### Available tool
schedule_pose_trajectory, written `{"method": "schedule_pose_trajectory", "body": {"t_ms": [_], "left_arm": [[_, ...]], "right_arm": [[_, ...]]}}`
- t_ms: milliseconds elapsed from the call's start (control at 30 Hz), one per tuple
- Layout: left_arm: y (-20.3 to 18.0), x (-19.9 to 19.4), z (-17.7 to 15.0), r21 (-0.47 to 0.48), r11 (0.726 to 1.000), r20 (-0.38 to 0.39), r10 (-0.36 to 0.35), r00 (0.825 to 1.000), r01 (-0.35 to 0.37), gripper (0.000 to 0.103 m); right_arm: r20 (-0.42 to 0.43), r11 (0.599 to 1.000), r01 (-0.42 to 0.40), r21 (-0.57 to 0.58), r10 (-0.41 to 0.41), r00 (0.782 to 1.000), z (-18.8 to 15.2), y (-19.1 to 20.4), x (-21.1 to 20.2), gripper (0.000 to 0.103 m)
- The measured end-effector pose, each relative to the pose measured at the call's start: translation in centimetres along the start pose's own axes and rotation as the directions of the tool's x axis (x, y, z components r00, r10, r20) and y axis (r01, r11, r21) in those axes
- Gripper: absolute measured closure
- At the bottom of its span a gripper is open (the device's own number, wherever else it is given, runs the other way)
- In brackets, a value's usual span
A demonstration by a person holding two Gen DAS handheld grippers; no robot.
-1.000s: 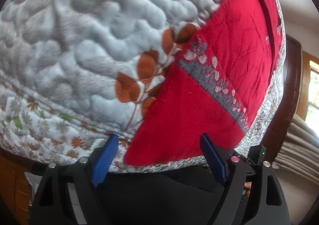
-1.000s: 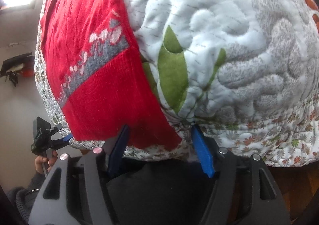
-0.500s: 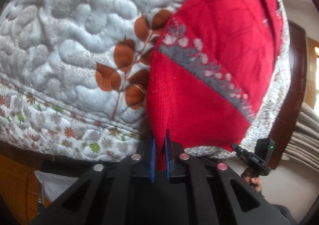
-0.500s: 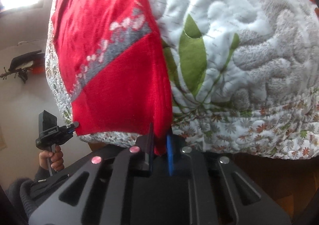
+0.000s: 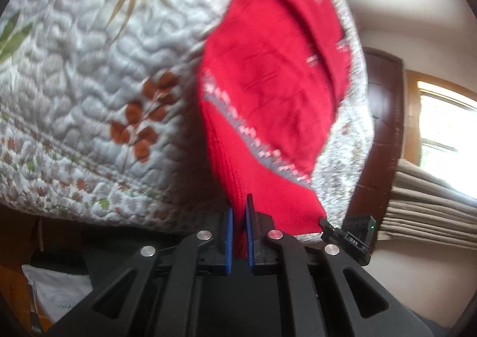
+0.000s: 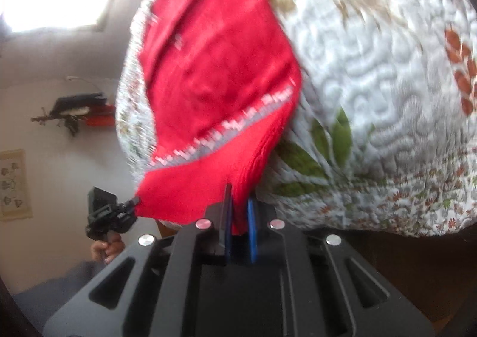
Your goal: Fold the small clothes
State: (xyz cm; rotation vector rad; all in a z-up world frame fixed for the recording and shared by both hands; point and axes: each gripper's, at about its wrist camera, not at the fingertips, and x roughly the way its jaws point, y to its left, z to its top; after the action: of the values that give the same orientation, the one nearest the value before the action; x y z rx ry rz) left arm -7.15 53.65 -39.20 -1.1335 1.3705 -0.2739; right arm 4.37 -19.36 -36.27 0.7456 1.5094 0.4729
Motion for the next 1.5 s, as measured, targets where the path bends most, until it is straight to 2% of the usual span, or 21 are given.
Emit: {"method": "schedule_pose_trajectory", "body": {"t_ms": [267,467,667,967,1100,1200,1267,1333,1400,1467,1500], "left_arm": [[-4.9,-2.9,3.9,0.028,0.991,0.078,-0.131,0.988,0.13,0.096],[-8.2,-2.6,8.8,0.046,0.986,0.1,-0.162,0.982,0.158,0.096],[-8.7,-0.5,14.7,0.007,0.987,0.096,-0.162,0.982,0.162,0.096],[-5.8,6.2,22.5,-0.119,0.988,0.041,-0.092,0.995,0.096,0.096],[-4.6,8.4,24.7,-0.149,0.986,0.025,-0.068,0.997,0.071,0.095],[-4.4,8.7,26.1,-0.156,0.986,0.036,-0.061,0.997,0.066,0.085],[-4.8,8.4,26.6,-0.14,0.988,0.049,-0.054,0.997,0.06,0.063],[-5.3,7.5,26.9,-0.117,0.991,0.065,-0.058,0.996,0.065,0.057],[-5.9,6.5,26.8,-0.078,0.995,0.074,-0.049,0.996,0.055,0.055],[-7.3,5.2,26.6,0.001,1.0,0.086,-0.007,0.996,0.007,0.051],[-7.9,4.8,26.5,0.038,0.999,0.09,0.014,0.996,-0.017,0.05]], "right_arm": [[0.117,0.994,-0.097,-0.045,0.102,0.988,4.3,4.5,-4.5,0.096],[0.161,0.991,-0.113,-0.077,0.124,0.979,9.4,7.4,-5.1,0.096],[0.153,0.996,-0.058,-0.071,0.069,0.986,15.1,8.0,-3.4,0.096],[0.083,0.999,0.041,0.032,-0.044,0.996,23.4,5.1,2.7,0.096],[0.05,0.994,0.088,0.059,-0.091,0.995,26.3,3.4,5.5,0.096],[0.036,0.993,0.101,0.059,-0.103,0.994,27.4,2.8,6.5,0.09],[0.034,0.992,0.114,0.058,-0.116,0.993,28.0,2.7,6.8,0.082],[0.037,0.993,0.1,0.056,-0.102,0.994,28.4,2.8,6.4,0.075],[0.054,0.997,0.071,0.036,-0.073,0.996,28.4,3.6,5.2,0.073],[0.071,0.997,0.071,0.007,-0.071,0.995,28.3,4.4,4.1,0.069],[0.084,0.995,0.097,-0.032,-0.094,0.992,28.2,5.0,3.3,0.068]]}}
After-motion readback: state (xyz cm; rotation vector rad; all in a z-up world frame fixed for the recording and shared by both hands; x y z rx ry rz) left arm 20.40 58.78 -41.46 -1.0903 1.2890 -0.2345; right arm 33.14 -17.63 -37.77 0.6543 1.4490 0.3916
